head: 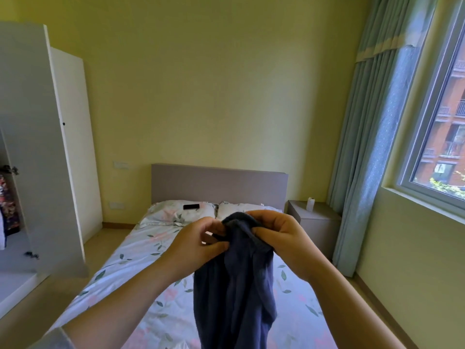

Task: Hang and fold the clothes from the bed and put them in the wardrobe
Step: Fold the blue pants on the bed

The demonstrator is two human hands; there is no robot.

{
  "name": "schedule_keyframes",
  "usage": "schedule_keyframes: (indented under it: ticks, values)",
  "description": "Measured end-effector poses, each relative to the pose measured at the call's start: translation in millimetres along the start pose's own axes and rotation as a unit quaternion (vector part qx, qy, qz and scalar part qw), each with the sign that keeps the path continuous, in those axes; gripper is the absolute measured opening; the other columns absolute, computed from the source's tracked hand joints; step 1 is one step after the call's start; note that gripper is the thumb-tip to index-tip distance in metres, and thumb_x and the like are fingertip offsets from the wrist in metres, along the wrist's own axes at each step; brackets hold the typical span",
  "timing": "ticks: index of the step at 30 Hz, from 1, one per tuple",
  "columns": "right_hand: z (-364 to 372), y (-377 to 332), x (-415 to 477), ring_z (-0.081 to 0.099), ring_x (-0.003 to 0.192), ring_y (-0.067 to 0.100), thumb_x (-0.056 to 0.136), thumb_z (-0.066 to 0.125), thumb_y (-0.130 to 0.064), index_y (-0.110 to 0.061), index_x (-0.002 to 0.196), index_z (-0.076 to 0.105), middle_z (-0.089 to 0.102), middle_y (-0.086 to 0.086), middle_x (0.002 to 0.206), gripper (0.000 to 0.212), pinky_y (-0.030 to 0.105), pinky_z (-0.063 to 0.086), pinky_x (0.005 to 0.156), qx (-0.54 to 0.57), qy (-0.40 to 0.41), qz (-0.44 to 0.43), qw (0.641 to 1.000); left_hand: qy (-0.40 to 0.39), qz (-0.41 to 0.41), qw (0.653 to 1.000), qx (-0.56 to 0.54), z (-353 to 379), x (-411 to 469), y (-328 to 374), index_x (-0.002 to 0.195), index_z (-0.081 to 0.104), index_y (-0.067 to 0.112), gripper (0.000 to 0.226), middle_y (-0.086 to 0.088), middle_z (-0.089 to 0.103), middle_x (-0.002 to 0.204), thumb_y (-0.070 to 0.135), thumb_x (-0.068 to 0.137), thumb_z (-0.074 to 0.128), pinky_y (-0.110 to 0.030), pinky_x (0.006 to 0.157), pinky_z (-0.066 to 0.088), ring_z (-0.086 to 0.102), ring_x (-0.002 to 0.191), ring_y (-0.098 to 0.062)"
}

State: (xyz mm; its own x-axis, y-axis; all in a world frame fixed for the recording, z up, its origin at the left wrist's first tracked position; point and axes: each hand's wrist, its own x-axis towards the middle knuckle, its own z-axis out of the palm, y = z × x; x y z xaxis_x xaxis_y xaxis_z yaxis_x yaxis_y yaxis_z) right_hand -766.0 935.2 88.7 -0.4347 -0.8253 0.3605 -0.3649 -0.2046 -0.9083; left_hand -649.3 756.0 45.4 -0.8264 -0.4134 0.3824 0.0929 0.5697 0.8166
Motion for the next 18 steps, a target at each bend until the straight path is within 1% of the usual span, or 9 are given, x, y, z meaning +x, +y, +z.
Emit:
schedule_keyframes:
  ticks: [1, 3, 5, 6, 8, 10, 12, 15, 18]
  values:
    - [-1, -4, 2, 0.071, 0.095, 0.014, 0.094, 0.05, 0.009, -0.022, 0.103, 0.074, 0.076, 0.003, 0.1, 0.04, 0.021, 0.055, 0.08, 0.002, -0.009, 0.003, 1.0, 0.02, -0.008, 1.0, 0.021, 0, -1, -5, 0.097, 0.061, 0.035, 0.027, 0.018, 0.067, 0.101, 0.027, 0.077, 0.077, -0.03, 0.081, 0.055, 0.065, 0.094, -0.005]
    - [-2, -12, 7, 0.07, 0.099, 0.016, 0.095, 0.049, 0.007, -0.021, 0.106, 0.074, 0.075, 0.003, 0.103, 0.039, 0.024, 0.055, 0.084, -0.002, -0.02, 0.006, 1.0, 0.011, -0.008, 0.998, 0.062, -2, -1, -11, 0.112, 0.053, 0.042, 0.043, 0.025, 0.057, 0.119, 0.037, 0.077, 0.078, -0.027, 0.092, 0.048, 0.054, 0.113, 0.001]
    - [-4, -20, 10, 0.069, 0.102, 0.018, 0.095, 0.05, 0.004, -0.024, 0.105, 0.075, 0.075, 0.003, 0.106, 0.039, 0.028, 0.055, 0.09, -0.009, -0.037, 0.01, 0.999, -0.063, 0.016, 0.996, 0.055, -4, 0, -11, 0.133, 0.043, 0.04, 0.058, 0.024, 0.052, 0.134, 0.033, 0.084, 0.073, -0.027, 0.102, 0.042, 0.047, 0.126, 0.003]
    - [-6, -22, 11, 0.069, 0.104, 0.02, 0.096, 0.05, 0.003, -0.025, 0.105, 0.075, 0.074, 0.003, 0.107, 0.039, 0.03, 0.055, 0.092, -0.011, -0.048, 0.015, 0.999, -0.093, 0.029, 0.994, 0.039, -3, 0, -9, 0.136, 0.042, 0.039, 0.058, 0.022, 0.056, 0.132, 0.029, 0.087, 0.071, -0.026, 0.102, 0.043, 0.05, 0.124, 0.002]
    - [-9, -26, 13, 0.068, 0.105, 0.023, 0.096, 0.048, 0.003, -0.027, 0.102, 0.077, 0.074, 0.005, 0.108, 0.041, 0.034, 0.055, 0.094, -0.012, -0.061, 0.024, 0.998, -0.119, 0.037, 0.992, 0.0, -1, 1, -7, 0.125, 0.054, 0.035, 0.04, 0.018, 0.068, 0.112, 0.019, 0.09, 0.068, -0.019, 0.093, 0.049, 0.062, 0.108, 0.0]
    - [-13, -29, 15, 0.068, 0.106, 0.022, 0.095, 0.048, 0.004, -0.028, 0.1, 0.078, 0.074, 0.004, 0.107, 0.044, 0.034, 0.054, 0.095, -0.017, -0.054, 0.033, 0.998, -0.114, 0.022, 0.993, -0.022, -1, 1, -6, 0.089, 0.065, 0.031, 0.015, 0.015, 0.069, 0.08, 0.016, 0.089, 0.069, -0.014, 0.073, 0.049, 0.064, 0.079, -0.002]
    - [-21, -30, 18, 0.069, 0.101, 0.018, 0.093, 0.048, 0.004, -0.031, 0.096, 0.078, 0.075, -0.001, 0.103, 0.046, 0.029, 0.055, 0.091, -0.081, -0.023, 0.032, 0.996, -0.091, -0.003, 0.996, 0.005, -8, 5, -10, 0.06, 0.055, 0.03, 0.031, 0.014, 0.052, 0.059, 0.027, 0.086, 0.072, -0.013, 0.056, 0.04, 0.05, 0.058, -0.002]
    - [-40, -27, 22, 0.067, 0.084, 0.005, 0.085, 0.05, 0.003, -0.036, 0.087, 0.074, 0.073, -0.014, 0.087, 0.046, 0.009, 0.048, 0.074, -0.29, 0.047, 0.026, 0.956, -0.06, -0.013, 0.998, 0.027, -29, 11, -18, 0.058, 0.06, 0.024, 0.031, 0.01, 0.051, 0.059, 0.034, 0.083, 0.075, -0.018, 0.055, 0.036, 0.048, 0.056, -0.004]
    - [-57, -14, 21, 0.064, 0.082, 0.004, 0.083, 0.056, 0.0, -0.03, 0.089, 0.071, 0.069, -0.016, 0.086, 0.034, 0.007, 0.044, 0.068, -0.366, 0.079, 0.048, 0.926, -0.017, -0.02, 0.997, 0.066, -46, 18, -25, 0.07, 0.07, 0.011, 0.03, 0.005, 0.058, 0.061, 0.04, 0.077, 0.079, -0.024, 0.058, 0.038, 0.053, 0.059, -0.004]
